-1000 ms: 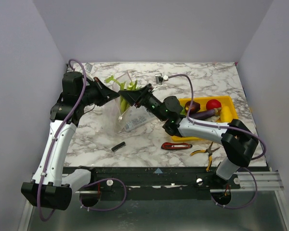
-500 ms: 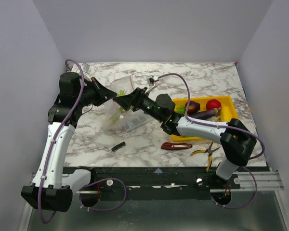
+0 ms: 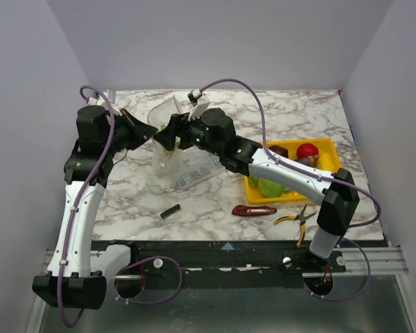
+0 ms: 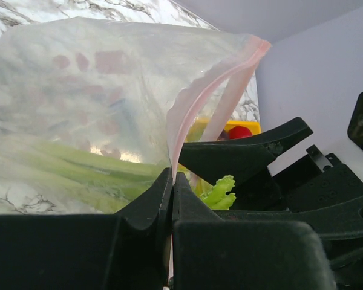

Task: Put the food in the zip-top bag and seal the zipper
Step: Place the fake vegetable in the zipper food storage bag, then adjust the zipper food storage bag at the center of the board.

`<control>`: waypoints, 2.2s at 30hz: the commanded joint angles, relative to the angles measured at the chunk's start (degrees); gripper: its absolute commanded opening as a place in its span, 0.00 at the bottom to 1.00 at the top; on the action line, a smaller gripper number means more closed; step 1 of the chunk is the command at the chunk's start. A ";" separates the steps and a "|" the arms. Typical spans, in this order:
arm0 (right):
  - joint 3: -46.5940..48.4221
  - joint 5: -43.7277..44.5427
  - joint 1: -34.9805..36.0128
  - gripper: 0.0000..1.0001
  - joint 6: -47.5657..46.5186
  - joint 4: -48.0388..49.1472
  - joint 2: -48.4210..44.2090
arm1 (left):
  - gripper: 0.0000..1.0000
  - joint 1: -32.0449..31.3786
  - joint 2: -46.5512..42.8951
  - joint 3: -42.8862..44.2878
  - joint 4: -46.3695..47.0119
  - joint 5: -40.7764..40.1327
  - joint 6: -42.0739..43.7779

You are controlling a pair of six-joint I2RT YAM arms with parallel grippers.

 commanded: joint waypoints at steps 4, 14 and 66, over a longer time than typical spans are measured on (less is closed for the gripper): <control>16.91 1.95 -0.09 0.85 -5.48 -22.70 2.59 | 0.00 -1.40 -2.11 -0.19 -5.42 2.50 -2.41; 9.97 4.55 0.55 0.96 2.44 -25.47 -9.22 | 0.00 -1.04 -0.70 -0.59 -6.06 2.26 -6.15; 1.40 49.85 27.66 0.10 -6.15 -15.10 -1.32 | 0.00 -0.36 -2.87 2.45 -11.69 -4.66 -9.61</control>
